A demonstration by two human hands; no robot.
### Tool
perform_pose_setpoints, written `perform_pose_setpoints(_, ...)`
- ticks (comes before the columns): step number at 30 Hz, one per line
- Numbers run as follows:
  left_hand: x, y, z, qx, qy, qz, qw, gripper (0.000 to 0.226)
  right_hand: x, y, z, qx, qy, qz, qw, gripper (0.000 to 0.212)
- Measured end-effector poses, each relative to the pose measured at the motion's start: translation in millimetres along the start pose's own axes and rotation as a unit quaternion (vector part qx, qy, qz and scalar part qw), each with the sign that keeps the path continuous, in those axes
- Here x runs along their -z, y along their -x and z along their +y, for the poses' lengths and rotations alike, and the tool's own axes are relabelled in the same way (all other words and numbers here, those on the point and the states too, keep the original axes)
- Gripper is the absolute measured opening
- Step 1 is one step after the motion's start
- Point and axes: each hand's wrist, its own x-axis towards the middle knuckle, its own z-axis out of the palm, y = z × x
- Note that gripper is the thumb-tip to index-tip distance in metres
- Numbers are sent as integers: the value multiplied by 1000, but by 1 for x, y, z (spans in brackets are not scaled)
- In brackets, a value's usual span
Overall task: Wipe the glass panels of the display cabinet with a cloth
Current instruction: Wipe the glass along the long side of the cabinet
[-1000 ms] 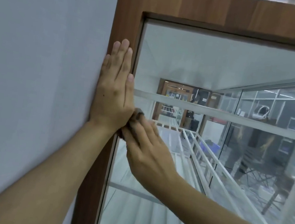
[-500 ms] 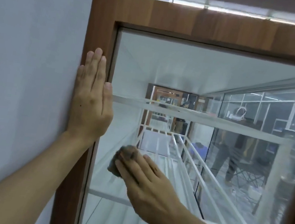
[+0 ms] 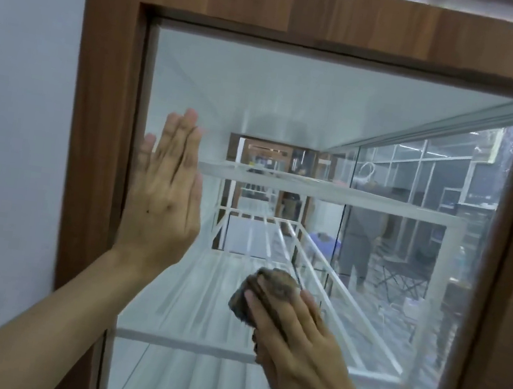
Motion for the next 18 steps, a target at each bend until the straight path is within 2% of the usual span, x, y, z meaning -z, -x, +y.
perform_pose_setpoints(5,-5,11,9,-12,-24,-17,999,57,20,-133,41,-165,-8,156,974,49)
perform_pose_setpoints(7,-5,11,7,-12,-22,-15,1000,57,12,-147,25,-160,-34,160,973,51)
perform_pose_setpoints(11,-5,11,8,-4,-22,-17,1000,57,-7,-27,-13,-59,-12,31,998,55)
perform_pose_setpoints(13,-5,11,8,-1,-28,-18,999,58,0,2,3,-31,-8,8,999,50)
perform_pose_setpoints(18,-6,11,9,-9,-46,-20,999,59,23,-119,43,-188,-12,154,970,49)
